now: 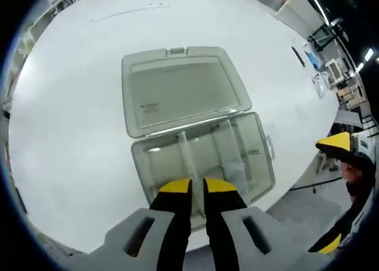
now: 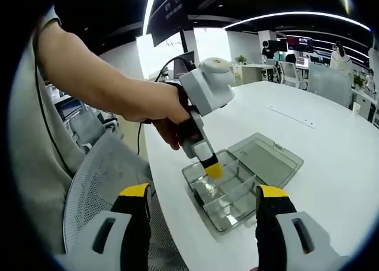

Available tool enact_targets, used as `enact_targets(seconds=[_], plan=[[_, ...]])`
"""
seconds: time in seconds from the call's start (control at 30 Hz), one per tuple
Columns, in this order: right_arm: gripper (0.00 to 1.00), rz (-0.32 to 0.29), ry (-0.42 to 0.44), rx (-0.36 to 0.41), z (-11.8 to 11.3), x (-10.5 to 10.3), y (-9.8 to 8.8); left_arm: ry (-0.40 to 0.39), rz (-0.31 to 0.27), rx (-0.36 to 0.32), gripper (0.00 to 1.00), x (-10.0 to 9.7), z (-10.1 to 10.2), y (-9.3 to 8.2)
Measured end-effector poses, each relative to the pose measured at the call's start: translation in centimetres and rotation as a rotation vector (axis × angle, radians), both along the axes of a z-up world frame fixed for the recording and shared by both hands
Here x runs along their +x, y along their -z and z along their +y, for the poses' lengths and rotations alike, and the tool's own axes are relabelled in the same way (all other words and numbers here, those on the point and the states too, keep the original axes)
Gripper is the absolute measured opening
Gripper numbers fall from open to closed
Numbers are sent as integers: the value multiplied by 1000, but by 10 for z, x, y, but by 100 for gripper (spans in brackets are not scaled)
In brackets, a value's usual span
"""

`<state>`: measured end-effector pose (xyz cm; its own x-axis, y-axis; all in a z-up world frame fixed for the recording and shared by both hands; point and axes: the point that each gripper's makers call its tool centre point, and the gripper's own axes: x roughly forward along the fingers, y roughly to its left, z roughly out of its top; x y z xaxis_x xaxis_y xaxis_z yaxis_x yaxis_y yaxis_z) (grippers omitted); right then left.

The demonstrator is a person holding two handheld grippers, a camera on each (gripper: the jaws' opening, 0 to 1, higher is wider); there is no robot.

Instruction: Insert the divider into the dual guide fixture by aligning both edges with the guide slots and pushing it downward to the bottom, including one-sided entry, uneven engagement, binding, and posture correction.

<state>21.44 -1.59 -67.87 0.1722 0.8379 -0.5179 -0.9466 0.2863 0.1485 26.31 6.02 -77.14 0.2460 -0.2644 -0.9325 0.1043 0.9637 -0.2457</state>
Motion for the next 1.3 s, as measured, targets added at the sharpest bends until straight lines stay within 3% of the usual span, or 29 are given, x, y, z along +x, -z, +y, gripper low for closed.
enact_targets(seconds=[0.57,0.7,1.1,1.3], plan=[[70,-7,0,-14,1,-2,-2,47,-9,41,4,-2,-4,4],[70,-9,3,-16,1,-2,-3,53,-17,23,5,-1,-1,4],[70,-10,20,-31,-10,-1,-3,81,-121,-78,17,-3,-11,-13],[71,-14,21,-36,-15,0,-5,82,-240,-163,23,-3,-12,-35]])
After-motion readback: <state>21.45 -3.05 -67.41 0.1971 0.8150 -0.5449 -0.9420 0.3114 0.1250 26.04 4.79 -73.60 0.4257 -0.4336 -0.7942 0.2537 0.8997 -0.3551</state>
